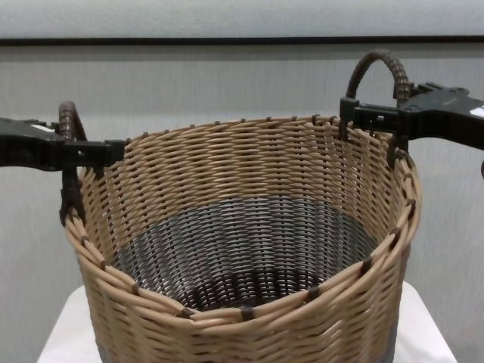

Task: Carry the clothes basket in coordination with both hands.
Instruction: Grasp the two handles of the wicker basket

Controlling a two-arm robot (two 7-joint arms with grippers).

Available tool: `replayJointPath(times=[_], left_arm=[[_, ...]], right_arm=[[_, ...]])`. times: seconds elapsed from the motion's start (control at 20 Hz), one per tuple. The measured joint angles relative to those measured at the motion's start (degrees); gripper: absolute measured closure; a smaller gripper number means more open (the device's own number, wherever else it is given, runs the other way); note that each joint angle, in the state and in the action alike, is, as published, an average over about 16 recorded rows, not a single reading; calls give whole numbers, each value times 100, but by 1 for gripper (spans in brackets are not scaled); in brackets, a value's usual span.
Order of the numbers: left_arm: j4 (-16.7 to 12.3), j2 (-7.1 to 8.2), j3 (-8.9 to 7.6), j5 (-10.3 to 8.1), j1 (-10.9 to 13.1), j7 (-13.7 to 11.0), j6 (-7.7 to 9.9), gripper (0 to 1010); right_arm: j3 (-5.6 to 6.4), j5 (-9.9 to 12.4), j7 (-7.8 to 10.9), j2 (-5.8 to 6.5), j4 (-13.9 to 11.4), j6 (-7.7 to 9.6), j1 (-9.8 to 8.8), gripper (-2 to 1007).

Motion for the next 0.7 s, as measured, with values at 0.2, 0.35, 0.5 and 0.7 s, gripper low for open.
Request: replayJointPath(times=[0.2,0.35,0.5,0.7], left_arm=[[24,-11,2,1,-19,-7,3,10],[38,-17,4,3,-31,-11,5,10],[49,-20,6,4,-42,-14,8,10],[61,-23,9,6,-54,-16,12,10]], right_arm=[[-6,-6,-6,-27,43,-4,37,0],[-11,-9,-10,-48,73,-4,61,0],[-17,-15,-16,-69,102,-9,83,0],[-14,-22,-39,-95,127,-16,97,0]])
